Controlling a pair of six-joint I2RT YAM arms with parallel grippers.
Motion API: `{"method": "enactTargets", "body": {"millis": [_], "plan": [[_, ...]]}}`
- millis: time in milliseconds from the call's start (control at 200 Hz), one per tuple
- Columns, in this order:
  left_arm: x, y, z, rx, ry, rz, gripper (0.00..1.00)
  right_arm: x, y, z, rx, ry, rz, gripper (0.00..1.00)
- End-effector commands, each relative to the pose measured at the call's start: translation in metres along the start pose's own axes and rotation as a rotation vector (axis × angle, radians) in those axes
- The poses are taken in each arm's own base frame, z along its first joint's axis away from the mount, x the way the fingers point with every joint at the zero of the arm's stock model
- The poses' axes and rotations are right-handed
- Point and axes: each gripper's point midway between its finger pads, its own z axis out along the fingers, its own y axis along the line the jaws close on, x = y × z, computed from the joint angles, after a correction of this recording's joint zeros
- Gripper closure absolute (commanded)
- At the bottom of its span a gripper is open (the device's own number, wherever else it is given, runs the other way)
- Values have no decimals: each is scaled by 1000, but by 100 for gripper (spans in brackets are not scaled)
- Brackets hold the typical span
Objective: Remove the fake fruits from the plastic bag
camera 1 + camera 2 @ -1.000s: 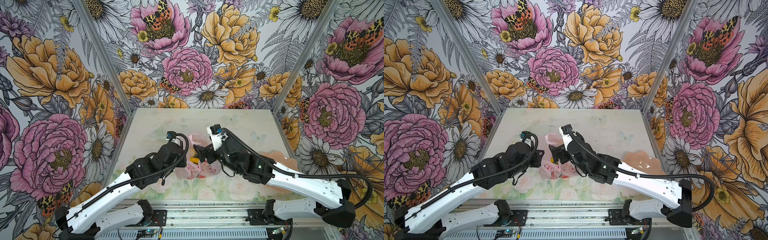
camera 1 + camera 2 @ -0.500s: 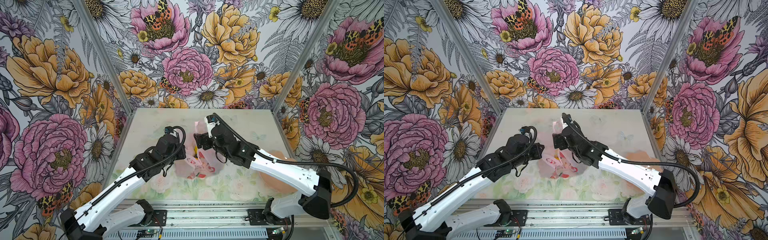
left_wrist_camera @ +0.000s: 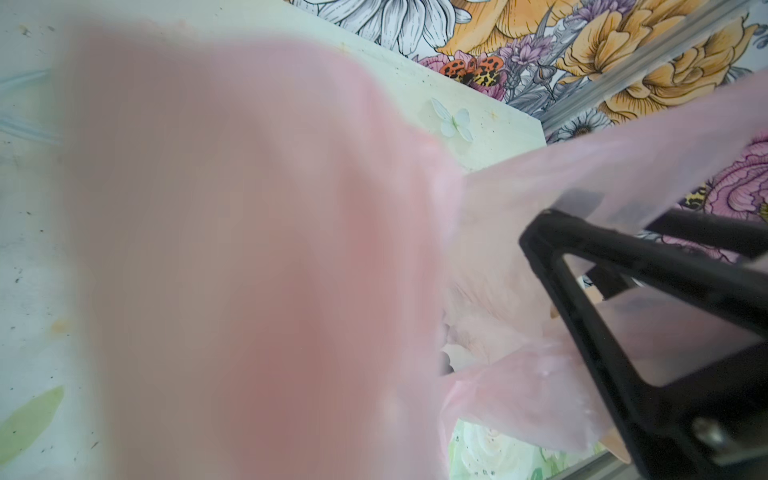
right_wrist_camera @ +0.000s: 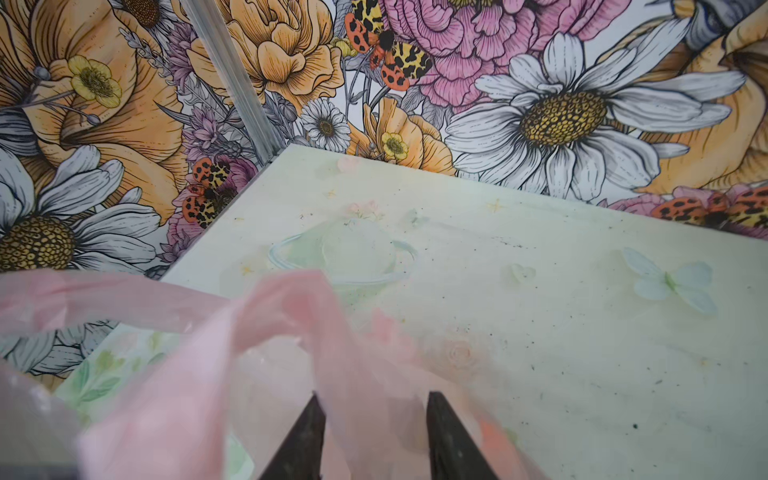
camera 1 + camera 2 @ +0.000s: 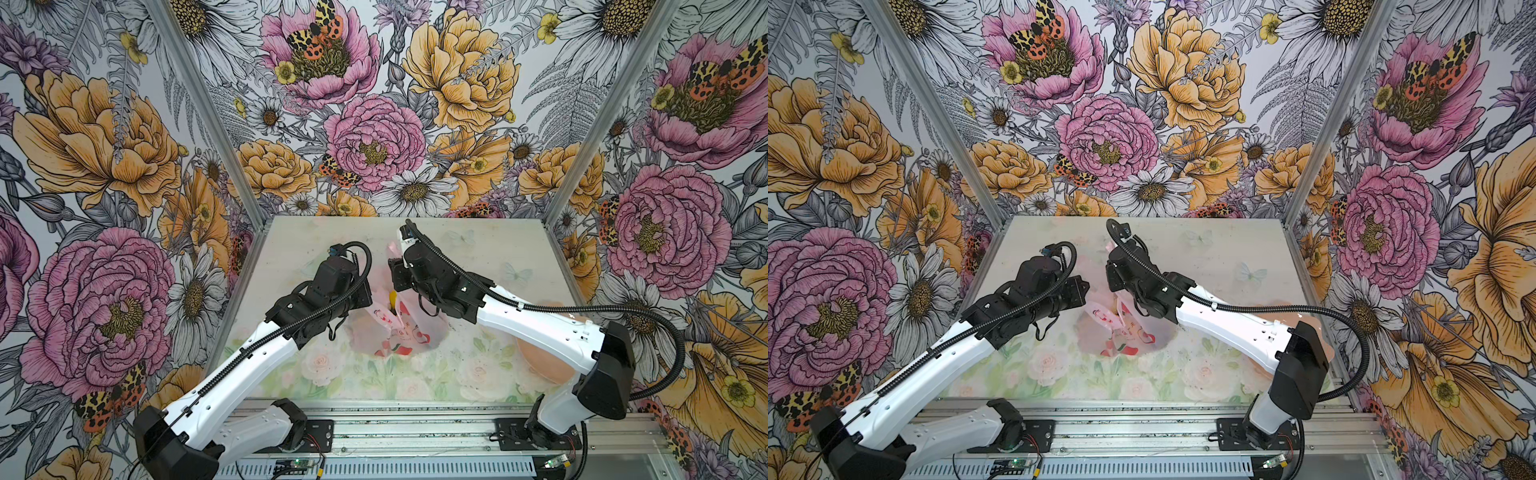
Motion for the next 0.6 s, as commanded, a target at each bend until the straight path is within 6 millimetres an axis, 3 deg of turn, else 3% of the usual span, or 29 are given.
{"method": "enactTargets", "body": {"millis": [0, 120, 215, 405, 500, 590], "plan": [[-39, 1, -2, -20, -91, -6, 92, -40, -29, 3, 89, -87, -22, 79], [-79, 15, 2, -73, -159, -55, 96, -66, -59, 15, 89, -125, 38, 100], [-112, 15, -3, -69, -220, -75, 97, -94, -69, 6, 75, -193, 62, 100], [-167, -5, -29, 12, -361, -61, 98, -140, -95, -31, 76, -326, 121, 100], [-183, 0, -46, 0, -424, -61, 98, -145, -102, -44, 60, -365, 146, 100], [-186, 9, -57, -3, -465, -68, 98, -137, -97, -47, 8, -384, 156, 100]]}}
